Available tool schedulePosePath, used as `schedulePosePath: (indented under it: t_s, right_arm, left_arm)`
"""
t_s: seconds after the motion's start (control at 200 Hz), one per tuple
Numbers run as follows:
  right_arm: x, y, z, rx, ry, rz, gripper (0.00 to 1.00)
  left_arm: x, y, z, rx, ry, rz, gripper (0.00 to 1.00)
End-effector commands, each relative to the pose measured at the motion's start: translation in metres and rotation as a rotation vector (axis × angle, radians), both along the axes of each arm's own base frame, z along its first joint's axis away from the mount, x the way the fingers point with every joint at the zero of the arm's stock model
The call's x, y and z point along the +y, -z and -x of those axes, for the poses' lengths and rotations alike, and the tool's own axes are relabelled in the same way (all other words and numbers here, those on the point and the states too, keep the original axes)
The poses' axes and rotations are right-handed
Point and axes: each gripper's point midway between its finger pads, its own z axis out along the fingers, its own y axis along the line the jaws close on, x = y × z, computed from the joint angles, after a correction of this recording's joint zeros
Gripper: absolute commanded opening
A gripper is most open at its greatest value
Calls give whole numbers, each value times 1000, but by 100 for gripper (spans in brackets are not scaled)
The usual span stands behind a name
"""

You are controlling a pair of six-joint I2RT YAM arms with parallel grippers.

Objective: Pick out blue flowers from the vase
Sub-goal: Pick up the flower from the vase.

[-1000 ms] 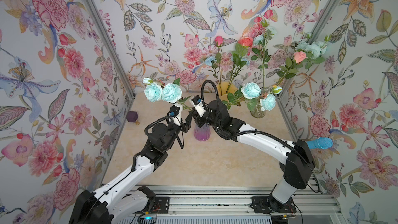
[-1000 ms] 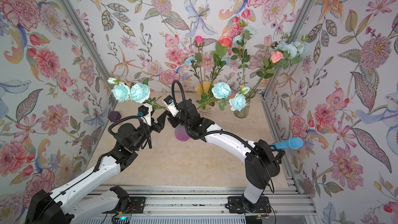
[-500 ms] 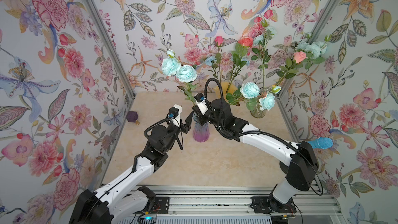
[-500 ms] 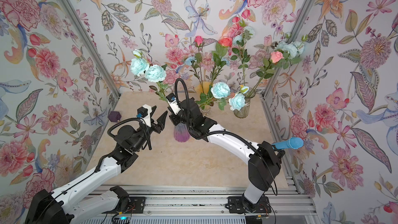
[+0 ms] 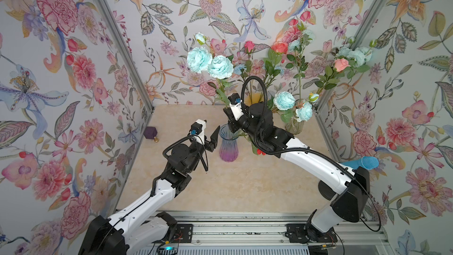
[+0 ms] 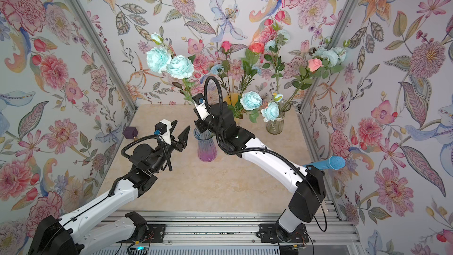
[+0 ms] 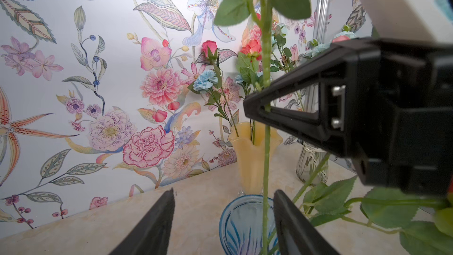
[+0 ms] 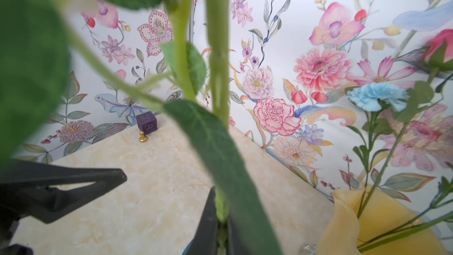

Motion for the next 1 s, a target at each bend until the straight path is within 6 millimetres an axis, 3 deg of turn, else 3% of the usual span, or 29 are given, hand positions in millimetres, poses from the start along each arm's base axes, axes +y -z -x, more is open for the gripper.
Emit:
schedulePosePath:
  t_s: [0.0,0.19,0.345,0.46,0.575,0.746,0.851,0.996]
  right_arm:
    - [-27,-78,13,-103,31,-94,0]
    - [-40,-125,30,-91,-4,-166,0]
    - [-44,-144,45,-82,-60,-209,0]
    - [-46,-150,57,-67,-100,-222,0]
    - [-44,-143,67,-28,-149,-209,0]
    - [-28,-112,91,35,-322,-147,0]
    - [-24,-88,84,96,-357,-150,0]
    - [-21,-65,71,202,-428,-158,0]
  left_arm:
    - [6,-3,2,-7,-15,42,66]
    - [6,0,-2,14,-28,24,67]
    - [8,1,-2,16,-41,22,71]
    - [12,3,-3,15,-62,25,81]
    - [16,-1,0,13,-69,38,85]
    - [7,-41,33,-62,97,130,90]
    - [-9,-59,50,-82,223,109,90]
    - [-34,-58,62,-70,382,51,90]
